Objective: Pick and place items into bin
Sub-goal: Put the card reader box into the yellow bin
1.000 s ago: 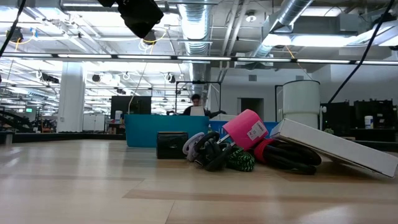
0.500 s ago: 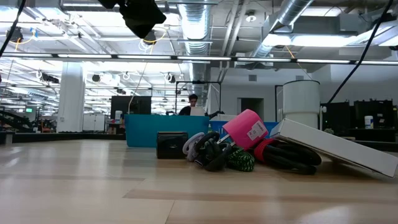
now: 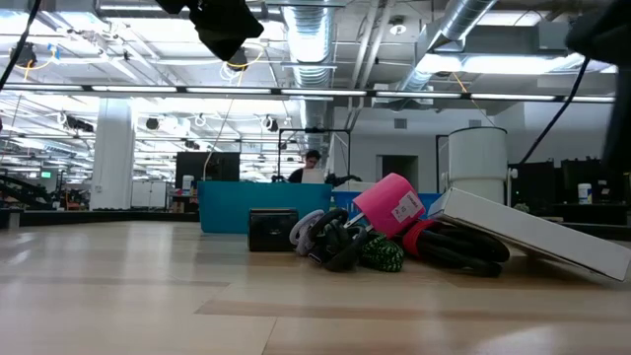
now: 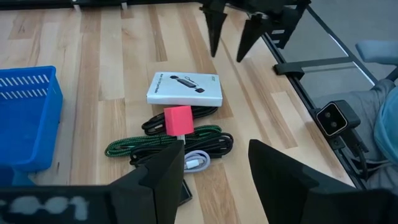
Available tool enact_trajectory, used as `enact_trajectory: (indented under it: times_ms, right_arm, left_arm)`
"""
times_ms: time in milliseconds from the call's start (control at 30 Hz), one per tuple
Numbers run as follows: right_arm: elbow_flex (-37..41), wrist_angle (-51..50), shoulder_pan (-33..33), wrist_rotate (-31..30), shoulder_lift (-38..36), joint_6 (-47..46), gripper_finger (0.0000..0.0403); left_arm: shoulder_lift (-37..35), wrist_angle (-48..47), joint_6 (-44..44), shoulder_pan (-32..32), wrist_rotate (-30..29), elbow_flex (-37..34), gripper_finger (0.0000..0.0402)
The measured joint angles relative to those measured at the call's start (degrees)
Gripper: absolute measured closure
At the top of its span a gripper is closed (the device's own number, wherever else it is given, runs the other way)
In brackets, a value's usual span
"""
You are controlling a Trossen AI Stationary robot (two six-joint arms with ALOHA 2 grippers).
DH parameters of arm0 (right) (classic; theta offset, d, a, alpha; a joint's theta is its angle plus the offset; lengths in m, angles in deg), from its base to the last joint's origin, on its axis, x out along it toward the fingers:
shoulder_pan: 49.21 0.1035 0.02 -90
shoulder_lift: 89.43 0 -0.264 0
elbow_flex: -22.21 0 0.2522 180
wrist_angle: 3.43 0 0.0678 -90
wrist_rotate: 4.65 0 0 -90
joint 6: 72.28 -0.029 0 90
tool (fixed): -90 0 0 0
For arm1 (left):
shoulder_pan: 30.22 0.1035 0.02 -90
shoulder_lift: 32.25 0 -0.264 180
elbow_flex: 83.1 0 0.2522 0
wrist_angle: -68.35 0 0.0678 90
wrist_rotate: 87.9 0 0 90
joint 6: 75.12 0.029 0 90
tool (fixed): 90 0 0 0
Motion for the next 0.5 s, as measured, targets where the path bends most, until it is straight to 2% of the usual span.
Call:
enact_trajectory:
  times_ms: [500]
  right_arm:
    - [-2.7,-2.6,-6.4,5.7,0.0,5.6,0.0172]
  left_arm:
    - [0.0,0.0,0.1,0.0,0.0,0.0,0.0233]
